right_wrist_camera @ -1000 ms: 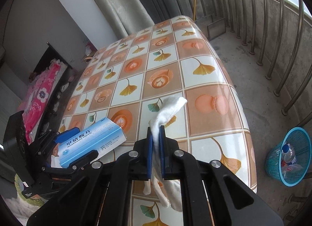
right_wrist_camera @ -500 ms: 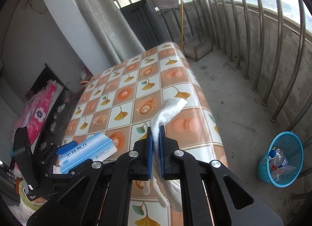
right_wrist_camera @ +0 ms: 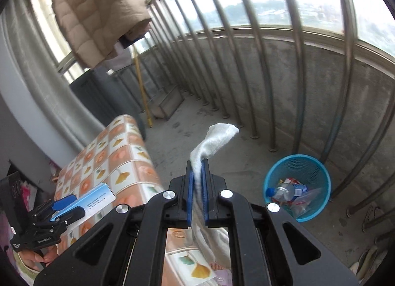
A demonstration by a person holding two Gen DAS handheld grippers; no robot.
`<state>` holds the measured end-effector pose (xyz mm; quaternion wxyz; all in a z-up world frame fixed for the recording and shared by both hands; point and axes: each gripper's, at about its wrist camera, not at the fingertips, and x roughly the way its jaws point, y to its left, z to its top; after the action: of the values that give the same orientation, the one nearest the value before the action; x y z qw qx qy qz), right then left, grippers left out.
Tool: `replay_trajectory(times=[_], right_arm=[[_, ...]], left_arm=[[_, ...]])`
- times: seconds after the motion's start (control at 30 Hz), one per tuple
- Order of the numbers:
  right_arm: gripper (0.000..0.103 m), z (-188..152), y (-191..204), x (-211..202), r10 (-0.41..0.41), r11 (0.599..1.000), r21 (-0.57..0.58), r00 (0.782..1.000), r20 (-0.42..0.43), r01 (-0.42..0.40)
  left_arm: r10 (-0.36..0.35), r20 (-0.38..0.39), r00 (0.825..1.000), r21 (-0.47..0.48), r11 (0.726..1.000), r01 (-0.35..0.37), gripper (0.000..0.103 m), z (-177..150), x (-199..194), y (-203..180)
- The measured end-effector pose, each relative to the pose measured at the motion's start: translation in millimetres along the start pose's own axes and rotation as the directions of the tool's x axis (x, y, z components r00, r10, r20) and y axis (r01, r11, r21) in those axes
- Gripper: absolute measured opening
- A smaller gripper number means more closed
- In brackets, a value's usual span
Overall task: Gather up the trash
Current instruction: 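Open the left gripper over the wastebasket while the right gripper releases the glove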
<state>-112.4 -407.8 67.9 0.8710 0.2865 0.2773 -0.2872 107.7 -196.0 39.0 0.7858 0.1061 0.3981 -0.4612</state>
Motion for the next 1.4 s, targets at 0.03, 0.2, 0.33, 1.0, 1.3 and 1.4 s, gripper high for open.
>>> replay_trajectory(times=[0.03,0.2,0.33,1.0,1.3,1.4], right_arm=[[0.007,0.6,-12.2,2.0,-0.028,0.999,0.022,1.000,0.004,0.028],[0.007,-3.0,-80.5,26.6,-0.129,0.979,0.155,0.991,-0.029,0.132],[0.007,-5.4,-135.7,56.3,-0.173,0.945,0.268,0.982,-0.076,0.188],[0.053,-75.0,-299.8,160.4,-0.253,0.722,0.600,0.939,-0.235,0.344],[0.059,-50.5,-232.5,117.5,-0.261,0.864,0.426,0.962,-0.079,0.269],[0.074,-37.8,-163.3,89.6,-0.199,0.960,0.212,0.979,0.047,0.185]], left_arm=[[-0.034,-0.020,0.999,0.001,0.999,0.034,0.070,9.6,14.1,-8.4],[-0.188,-0.142,0.972,-0.017,0.982,0.188,0.070,44.7,95.8,-57.7],[-0.250,-0.244,0.937,-0.057,0.968,0.243,0.070,61.3,174.2,-96.8],[-0.386,-0.385,0.838,-0.162,0.922,0.351,0.077,78.3,329.7,-179.1],[-0.353,-0.252,0.901,-0.012,0.932,0.362,0.077,88.3,224.8,-159.8],[-0.284,-0.172,0.943,0.080,0.950,0.301,0.077,82.1,165.0,-140.1]])
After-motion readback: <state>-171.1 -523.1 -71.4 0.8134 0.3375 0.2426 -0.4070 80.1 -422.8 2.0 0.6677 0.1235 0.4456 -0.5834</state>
